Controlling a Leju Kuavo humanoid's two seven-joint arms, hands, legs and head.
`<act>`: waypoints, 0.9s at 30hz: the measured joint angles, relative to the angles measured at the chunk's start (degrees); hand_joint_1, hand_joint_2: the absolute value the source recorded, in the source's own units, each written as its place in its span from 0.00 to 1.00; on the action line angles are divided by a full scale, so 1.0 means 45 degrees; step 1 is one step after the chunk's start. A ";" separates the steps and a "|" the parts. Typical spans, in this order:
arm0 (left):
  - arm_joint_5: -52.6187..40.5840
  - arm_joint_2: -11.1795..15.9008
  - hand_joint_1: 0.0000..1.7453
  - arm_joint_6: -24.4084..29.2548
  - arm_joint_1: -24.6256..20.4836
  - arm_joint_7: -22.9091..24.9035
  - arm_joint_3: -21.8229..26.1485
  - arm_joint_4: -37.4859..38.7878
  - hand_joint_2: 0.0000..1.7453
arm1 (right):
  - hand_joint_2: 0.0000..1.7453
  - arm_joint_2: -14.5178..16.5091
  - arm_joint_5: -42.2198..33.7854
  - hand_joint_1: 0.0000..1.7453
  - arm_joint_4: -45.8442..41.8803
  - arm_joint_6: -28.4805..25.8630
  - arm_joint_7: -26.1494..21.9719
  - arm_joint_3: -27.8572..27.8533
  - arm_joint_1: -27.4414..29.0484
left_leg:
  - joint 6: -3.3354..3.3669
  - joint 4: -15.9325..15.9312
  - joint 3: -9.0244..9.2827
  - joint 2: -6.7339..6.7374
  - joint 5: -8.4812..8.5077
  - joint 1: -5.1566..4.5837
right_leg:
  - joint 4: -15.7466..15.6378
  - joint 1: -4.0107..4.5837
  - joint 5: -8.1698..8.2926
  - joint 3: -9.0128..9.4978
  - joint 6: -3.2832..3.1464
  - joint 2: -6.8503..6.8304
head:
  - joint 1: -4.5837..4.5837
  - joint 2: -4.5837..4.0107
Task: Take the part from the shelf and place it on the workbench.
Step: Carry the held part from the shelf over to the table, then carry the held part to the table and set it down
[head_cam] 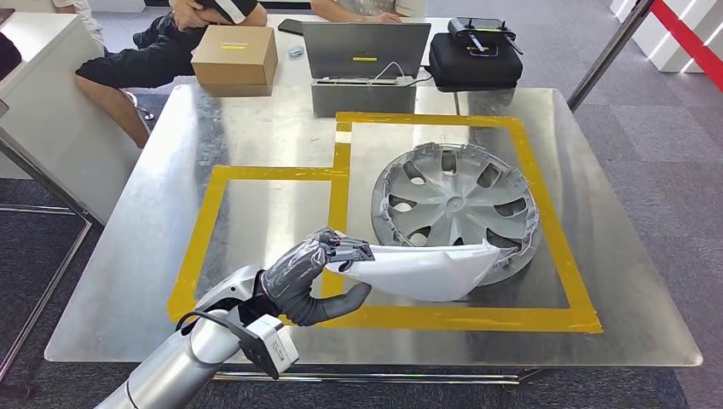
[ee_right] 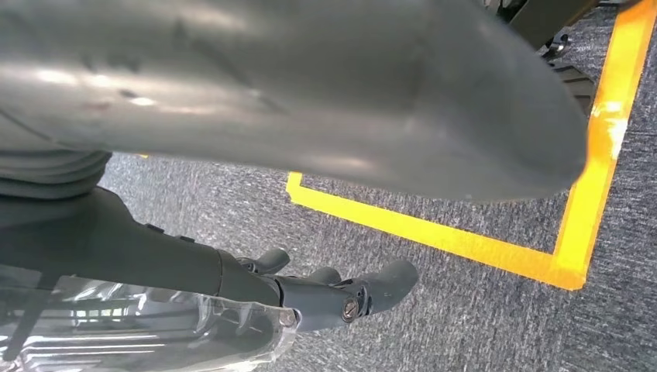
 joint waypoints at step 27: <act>-0.8939 0.0812 1.00 0.7094 -0.2247 0.3020 0.1774 0.8804 1.00 | 0.00 0.0155 0.0022 0.00 0.0000 -0.0103 0.0136 0.0216 -0.0016 | 0.0000 -0.0024 0.0103 0.0014 -0.0004 0.0054 | -0.0004 0.0058 -0.0003 0.0069 0.0061 0.0009 | -0.0004 0.0000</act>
